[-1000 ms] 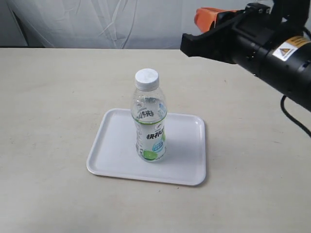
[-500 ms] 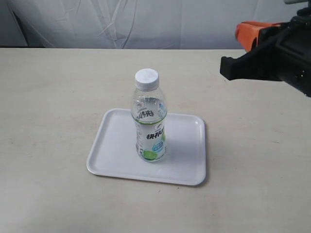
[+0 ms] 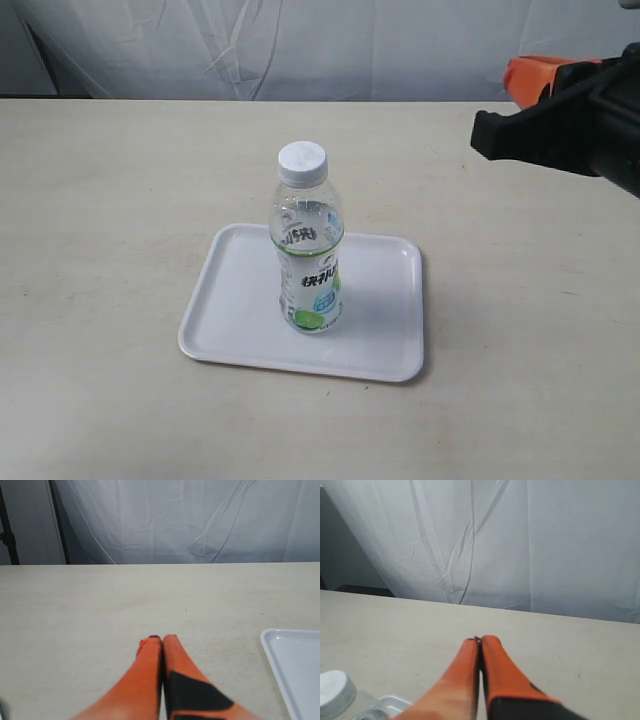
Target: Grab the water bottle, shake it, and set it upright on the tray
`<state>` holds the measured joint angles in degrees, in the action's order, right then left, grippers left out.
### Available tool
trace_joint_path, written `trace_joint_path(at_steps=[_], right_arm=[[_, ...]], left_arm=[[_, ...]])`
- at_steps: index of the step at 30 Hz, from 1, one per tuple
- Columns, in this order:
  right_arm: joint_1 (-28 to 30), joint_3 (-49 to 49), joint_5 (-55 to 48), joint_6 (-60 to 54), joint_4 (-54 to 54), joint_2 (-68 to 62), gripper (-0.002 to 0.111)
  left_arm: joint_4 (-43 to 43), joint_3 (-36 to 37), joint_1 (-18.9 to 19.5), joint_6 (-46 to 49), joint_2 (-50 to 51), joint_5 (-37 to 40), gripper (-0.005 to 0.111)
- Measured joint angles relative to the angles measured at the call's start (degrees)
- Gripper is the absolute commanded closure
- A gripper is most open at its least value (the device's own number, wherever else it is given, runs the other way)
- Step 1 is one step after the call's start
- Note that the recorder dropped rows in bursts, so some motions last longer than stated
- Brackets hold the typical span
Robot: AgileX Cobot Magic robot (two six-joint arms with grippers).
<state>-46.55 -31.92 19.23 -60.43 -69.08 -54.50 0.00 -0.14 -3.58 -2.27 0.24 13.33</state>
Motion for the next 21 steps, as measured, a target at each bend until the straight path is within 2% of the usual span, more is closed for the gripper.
trace_joint_path(at_steps=[5,7,14,15,17,21], right_arm=[[0.1,0.1,-0.4,0.0,0.0,4.3,0.104],[2.0,0.1,-2.3,0.0,0.0,6.7,0.104],[18.6,0.1,-8.9,0.0,0.0,14.2,0.104],[22.2,0.1,-8.1,0.0,0.0,16.0,0.104],[25.7,0.1,-2.7,-0.1,0.1,18.8,0.104],[26.3,0.1,7.6,-0.1,0.1,21.1,0.104]], left_arm=[[0.0,0.0,0.0,0.0,0.0,0.0,0.106],[0.0,0.0,0.0,0.0,0.0,0.0,0.106],[0.0,0.0,0.0,0.0,0.0,0.0,0.106],[0.0,0.0,0.0,0.0,0.0,0.0,0.106],[0.0,0.0,0.0,0.0,0.0,0.0,0.106],[0.0,0.0,0.0,0.0,0.0,0.0,0.106]])
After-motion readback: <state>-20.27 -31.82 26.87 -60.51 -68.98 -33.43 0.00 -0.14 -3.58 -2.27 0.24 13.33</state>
